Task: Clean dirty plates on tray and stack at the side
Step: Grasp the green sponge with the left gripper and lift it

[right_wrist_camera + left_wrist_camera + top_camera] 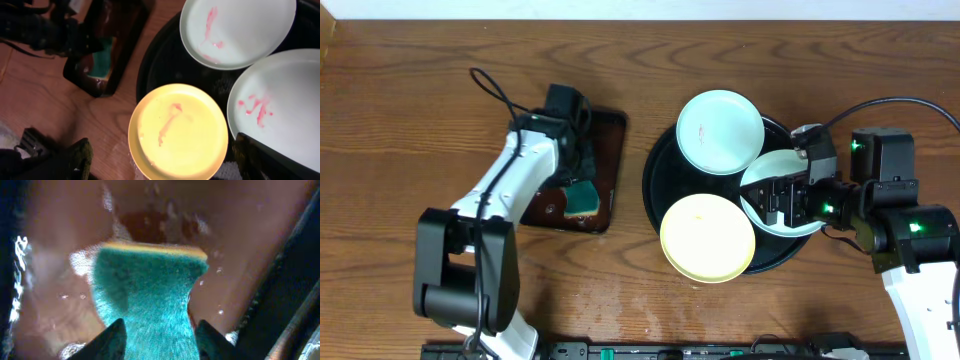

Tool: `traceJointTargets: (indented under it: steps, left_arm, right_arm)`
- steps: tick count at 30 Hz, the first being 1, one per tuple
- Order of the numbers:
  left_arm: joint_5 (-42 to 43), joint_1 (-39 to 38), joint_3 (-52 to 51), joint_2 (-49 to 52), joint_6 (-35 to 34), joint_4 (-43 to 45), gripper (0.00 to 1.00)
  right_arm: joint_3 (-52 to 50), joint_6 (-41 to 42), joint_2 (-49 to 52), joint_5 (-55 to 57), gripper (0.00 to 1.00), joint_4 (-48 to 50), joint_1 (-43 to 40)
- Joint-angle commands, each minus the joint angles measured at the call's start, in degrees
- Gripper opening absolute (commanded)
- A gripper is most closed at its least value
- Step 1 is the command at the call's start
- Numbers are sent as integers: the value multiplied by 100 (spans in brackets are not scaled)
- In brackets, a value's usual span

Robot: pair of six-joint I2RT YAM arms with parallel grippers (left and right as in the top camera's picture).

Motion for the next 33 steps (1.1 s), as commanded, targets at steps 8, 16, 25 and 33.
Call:
traceJointTargets:
  steps: [8,16,25,33]
  left_arm:
    - [-264,0,-258,568,-63,57,7]
    - [-157,0,223,-197,-55,-621,8]
    - [-153,-13,229,-1606,37,-1198,8]
    - [85,-350,229,-2426,225,-1449,7]
  right_arm:
    - [103,22,-20,267,88,-326,-28]
    - [70,26,20,470,82,-354,-26]
    - [-686,1060,529,1604,59,-457,-15]
    - [-1633,918,1475,1351,56,348,452]
